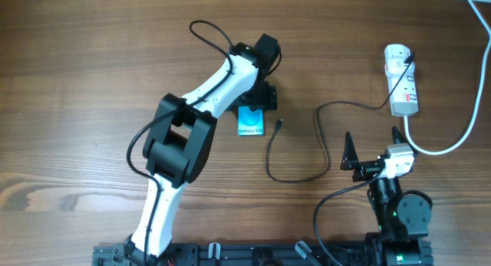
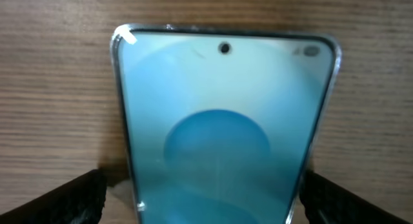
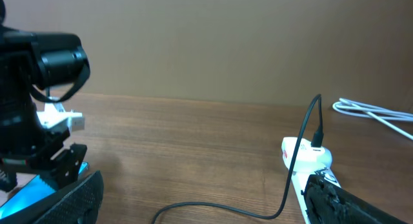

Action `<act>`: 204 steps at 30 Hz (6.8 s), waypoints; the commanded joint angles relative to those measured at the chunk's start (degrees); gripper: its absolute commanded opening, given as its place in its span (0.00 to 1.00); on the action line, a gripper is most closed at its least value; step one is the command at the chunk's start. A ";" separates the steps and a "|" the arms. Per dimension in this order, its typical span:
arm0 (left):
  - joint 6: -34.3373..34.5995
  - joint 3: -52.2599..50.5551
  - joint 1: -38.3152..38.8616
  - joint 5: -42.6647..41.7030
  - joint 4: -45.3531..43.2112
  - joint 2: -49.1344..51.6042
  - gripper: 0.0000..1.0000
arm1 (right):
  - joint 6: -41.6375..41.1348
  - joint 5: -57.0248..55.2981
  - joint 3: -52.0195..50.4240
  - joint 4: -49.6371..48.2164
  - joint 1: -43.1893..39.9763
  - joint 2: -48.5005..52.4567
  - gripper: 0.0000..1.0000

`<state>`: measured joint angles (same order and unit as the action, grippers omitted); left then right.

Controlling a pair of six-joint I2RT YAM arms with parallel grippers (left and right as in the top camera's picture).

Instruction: Plug charger to phone and switch on socket

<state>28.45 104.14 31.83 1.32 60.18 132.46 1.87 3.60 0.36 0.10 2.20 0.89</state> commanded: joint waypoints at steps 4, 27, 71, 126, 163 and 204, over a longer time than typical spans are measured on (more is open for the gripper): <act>0.35 0.74 0.31 0.42 0.42 2.49 1.00 | 1.03 -0.15 -0.07 -0.15 -0.15 -0.46 1.00; 0.37 0.76 0.31 -1.90 1.97 2.49 0.87 | 1.01 -0.15 -0.07 -0.15 -0.15 -0.46 1.00; 0.28 3.56 -17.70 -63.93 14.03 -12.70 0.65 | 1.01 -0.15 -0.07 -0.15 -0.15 -0.46 1.00; 2.49 3.56 -24.35 -91.67 14.93 -12.70 0.64 | 1.01 -0.15 -0.07 -0.15 -0.15 -0.46 1.00; 2.47 3.56 -24.35 -91.69 14.93 -12.70 0.64 | 1.03 -0.15 -0.07 -0.15 -0.15 -0.46 1.00; 2.45 3.56 -24.35 -91.67 14.91 -12.70 0.64 | -2.49 8.83 -0.07 -1.11 -0.15 -0.46 1.00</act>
<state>30.76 106.45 7.75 -87.13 75.02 121.60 4.75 3.97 0.36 0.01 2.20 0.89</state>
